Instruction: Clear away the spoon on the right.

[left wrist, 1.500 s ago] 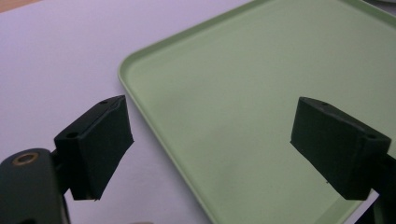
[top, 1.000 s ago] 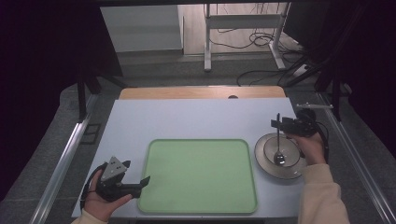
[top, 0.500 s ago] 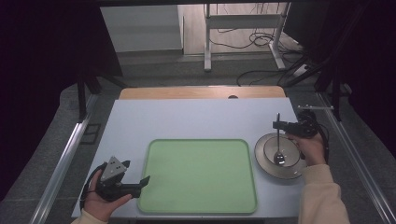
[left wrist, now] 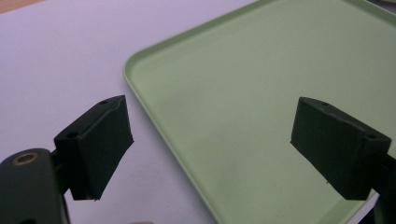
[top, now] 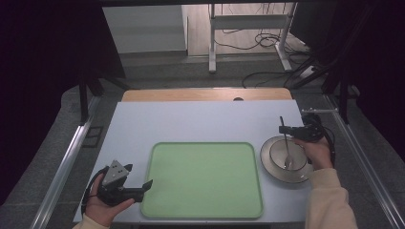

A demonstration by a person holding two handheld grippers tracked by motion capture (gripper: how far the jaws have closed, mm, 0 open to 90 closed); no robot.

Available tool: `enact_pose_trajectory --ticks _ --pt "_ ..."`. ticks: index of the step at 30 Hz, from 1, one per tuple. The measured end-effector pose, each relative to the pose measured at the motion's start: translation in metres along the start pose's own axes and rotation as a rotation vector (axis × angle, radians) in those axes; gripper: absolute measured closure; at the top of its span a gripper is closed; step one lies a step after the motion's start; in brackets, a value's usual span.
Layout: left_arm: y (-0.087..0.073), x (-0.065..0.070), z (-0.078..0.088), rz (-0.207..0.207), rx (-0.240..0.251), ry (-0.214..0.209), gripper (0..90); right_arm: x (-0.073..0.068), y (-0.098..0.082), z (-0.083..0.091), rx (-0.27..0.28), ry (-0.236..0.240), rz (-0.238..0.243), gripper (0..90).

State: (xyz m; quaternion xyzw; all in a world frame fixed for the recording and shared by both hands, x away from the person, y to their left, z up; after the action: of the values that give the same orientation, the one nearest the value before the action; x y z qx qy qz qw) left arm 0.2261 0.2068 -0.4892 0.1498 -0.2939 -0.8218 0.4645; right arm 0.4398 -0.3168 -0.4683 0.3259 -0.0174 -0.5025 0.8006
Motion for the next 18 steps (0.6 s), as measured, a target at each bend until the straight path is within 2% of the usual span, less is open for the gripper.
enact_pose_trajectory --ticks 6,9,15,18 --pt "0.000 0.000 0.000 -0.004 0.002 -0.001 12.4 -0.001 0.000 0.011 0.028 0.004 0.009 88.0" --pt "0.000 -0.001 0.001 -0.008 0.002 -0.002 12.3 -0.004 -0.001 0.019 0.049 0.030 0.019 88.0" --pt "0.000 -0.001 0.001 -0.008 0.004 -0.002 12.3 -0.009 0.001 0.030 0.082 0.037 0.023 88.0" --pt "0.000 -0.001 0.001 -0.007 0.002 -0.004 12.3 -0.013 0.002 0.034 0.098 0.025 0.024 88.0"
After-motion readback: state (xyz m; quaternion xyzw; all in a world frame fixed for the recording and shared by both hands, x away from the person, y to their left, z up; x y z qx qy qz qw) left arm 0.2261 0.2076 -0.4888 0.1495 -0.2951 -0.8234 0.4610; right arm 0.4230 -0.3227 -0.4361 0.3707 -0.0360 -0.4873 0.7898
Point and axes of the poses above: each handheld gripper's, and its own axes: z roughly backward along the jaws, y roughly out of its top, x roughly to its right, the point moved 4 cm from there along -z, roughly forward along the jaws, and after that the axes turned 14 degrees about -x, right-handed, at the moved point
